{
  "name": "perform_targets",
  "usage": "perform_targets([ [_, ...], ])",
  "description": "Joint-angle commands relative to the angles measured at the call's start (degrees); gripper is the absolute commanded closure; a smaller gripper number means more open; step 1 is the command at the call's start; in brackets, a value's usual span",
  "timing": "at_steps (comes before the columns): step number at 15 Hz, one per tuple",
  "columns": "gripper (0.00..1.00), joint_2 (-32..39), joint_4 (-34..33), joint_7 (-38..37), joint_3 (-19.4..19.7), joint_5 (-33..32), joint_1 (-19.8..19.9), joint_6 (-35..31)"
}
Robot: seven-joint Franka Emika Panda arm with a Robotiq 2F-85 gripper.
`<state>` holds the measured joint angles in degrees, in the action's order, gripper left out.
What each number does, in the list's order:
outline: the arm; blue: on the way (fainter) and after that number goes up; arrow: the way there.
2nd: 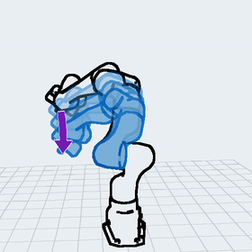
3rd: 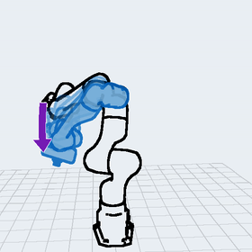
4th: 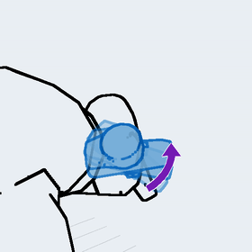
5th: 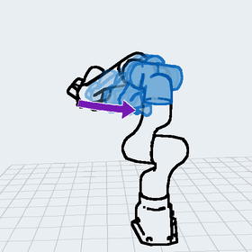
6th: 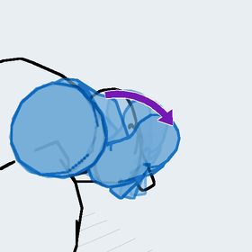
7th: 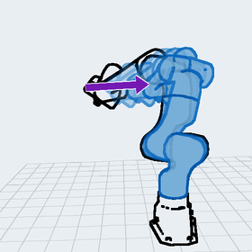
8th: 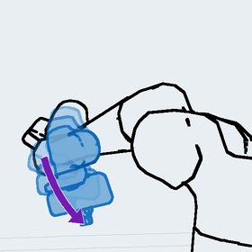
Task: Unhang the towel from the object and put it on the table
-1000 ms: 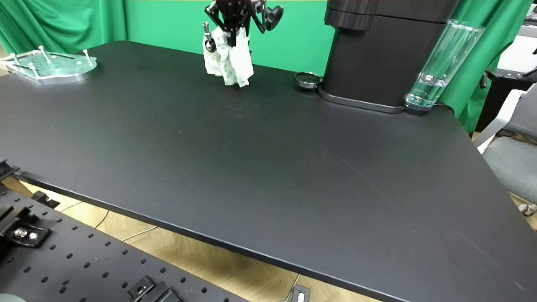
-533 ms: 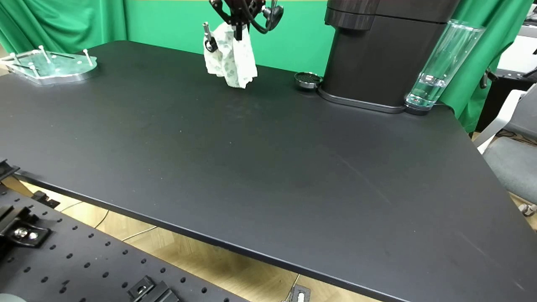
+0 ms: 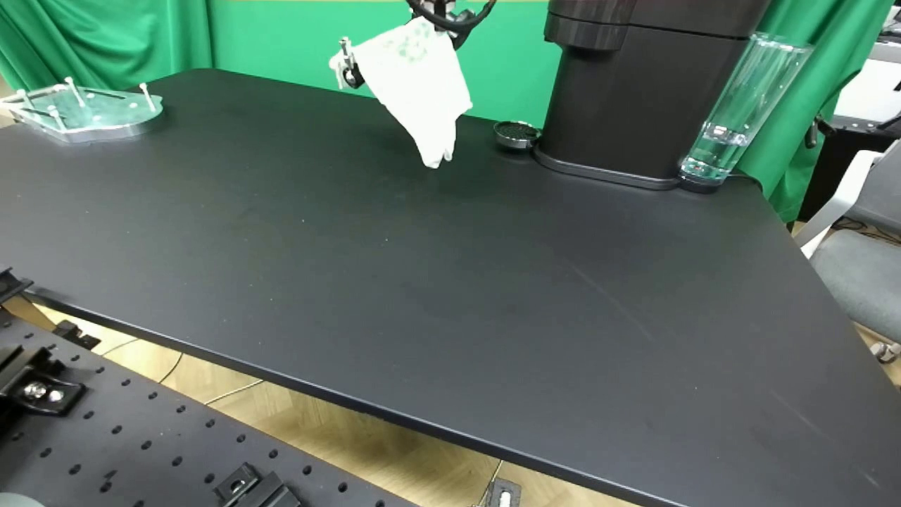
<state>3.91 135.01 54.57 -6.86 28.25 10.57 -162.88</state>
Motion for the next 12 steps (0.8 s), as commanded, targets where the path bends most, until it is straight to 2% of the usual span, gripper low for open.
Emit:
perform_targets([
  [1,1.0,-6.89,4.57,-0.81,0.39,9.23,1.29,-1.66],
  [6,1.0,-10.95,5.55,2.56,1.92,23.24,1.32,-2.68],
  [12,1.0,-9.09,4.11,3.97,2.55,27.42,1.26,-0.67],
])
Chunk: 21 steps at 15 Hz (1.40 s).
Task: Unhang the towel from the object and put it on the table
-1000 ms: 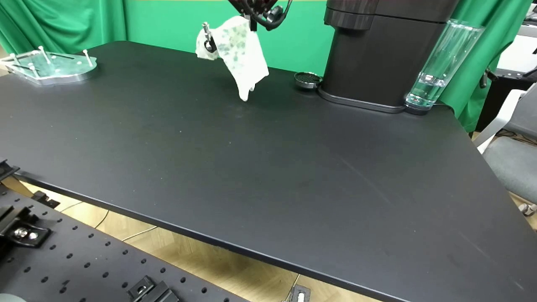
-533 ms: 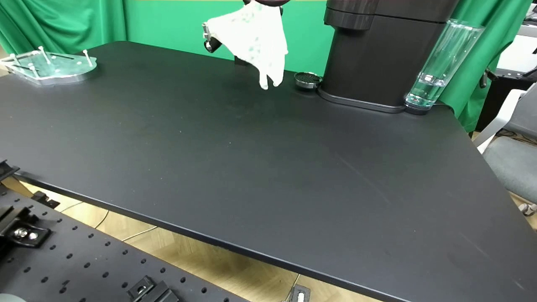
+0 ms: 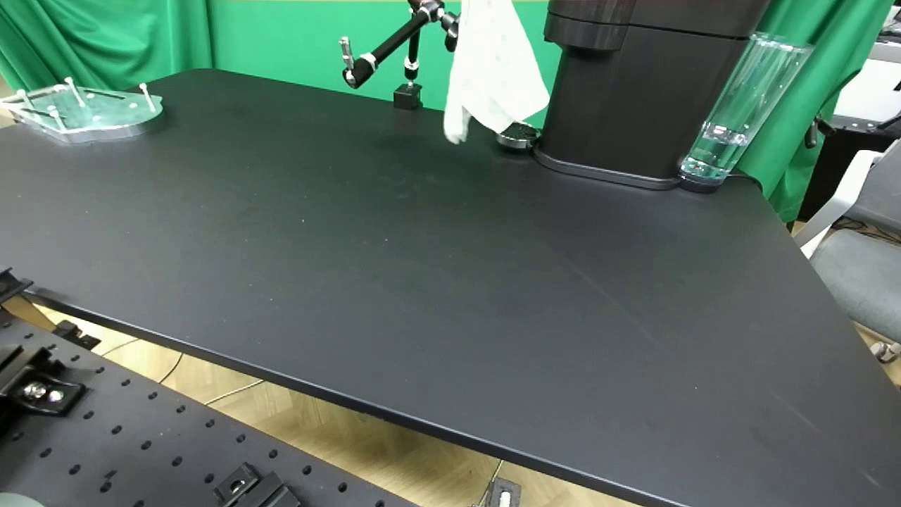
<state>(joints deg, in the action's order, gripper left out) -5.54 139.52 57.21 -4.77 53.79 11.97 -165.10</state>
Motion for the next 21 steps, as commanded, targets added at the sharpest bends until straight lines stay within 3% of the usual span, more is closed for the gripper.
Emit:
perform_targets([
  [1,1.0,1.01,-0.7,1.3,0.41,1.7,-0.09,2.34],
  [2,1.0,1.52,-0.94,1.26,0.43,1.64,-0.06,3.15],
  [3,0.74,2.06,-1.24,1.17,0.56,1.64,0.04,5.06],
  [5,0.68,2.7,-1.28,0.78,0.59,0.98,0.2,7.47],
  [10,0.34,3.67,-0.25,-4.01,0.26,-4.9,0.4,11.21],
  [11,0.28,3.65,0.1,-6.61,0.19,-7.23,0.38,12.84],
  [12,0.2,3.51,0.49,-10.25,3.54,-10.87,-2.88,14.73],
  [14,0.06,3.28,0.98,-18.41,4.41,-19.64,-3.66,16.36],
  [16,0.0,2.88,0.92,-25.08,5.25,-27.12,-4.65,17.8],
  [21,0.0,2.27,0.2,-35.58,5.67,-41.67,-6.79,18.4],
])
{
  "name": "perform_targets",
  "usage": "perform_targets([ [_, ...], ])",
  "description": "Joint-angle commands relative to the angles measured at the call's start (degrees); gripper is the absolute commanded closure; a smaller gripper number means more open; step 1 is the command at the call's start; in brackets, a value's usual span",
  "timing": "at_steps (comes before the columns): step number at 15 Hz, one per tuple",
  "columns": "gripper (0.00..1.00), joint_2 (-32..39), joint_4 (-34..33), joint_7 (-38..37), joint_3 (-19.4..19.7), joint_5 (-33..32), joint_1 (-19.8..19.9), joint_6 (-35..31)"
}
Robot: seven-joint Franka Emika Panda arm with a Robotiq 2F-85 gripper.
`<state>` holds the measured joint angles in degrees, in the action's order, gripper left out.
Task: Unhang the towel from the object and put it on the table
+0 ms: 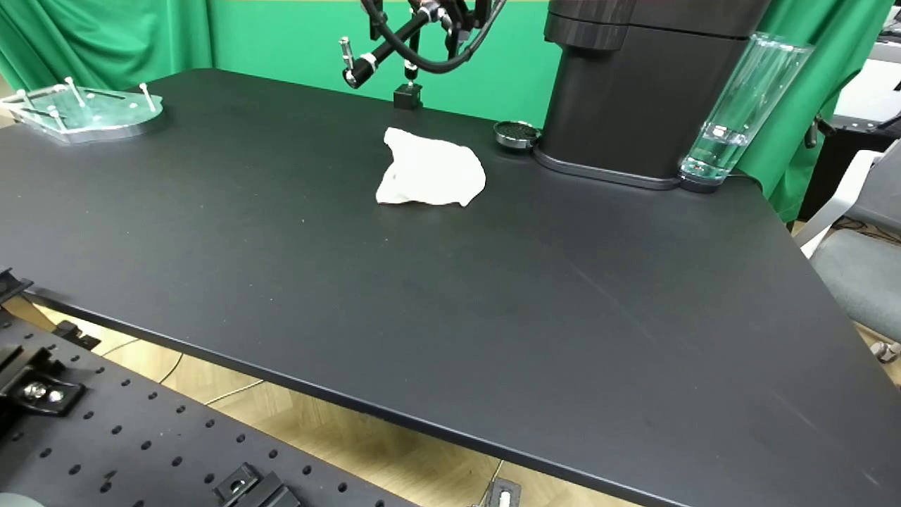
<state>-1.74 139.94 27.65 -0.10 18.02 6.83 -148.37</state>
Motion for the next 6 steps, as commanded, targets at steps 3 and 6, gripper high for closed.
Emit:
perform_targets([
  [3,0.0,-1.67,-1.25,-6.51,0.87,-7.25,-3.0,5.52],
  [6,0.0,-0.96,-3.47,3.81,1.22,3.61,-4.87,14.43],
])
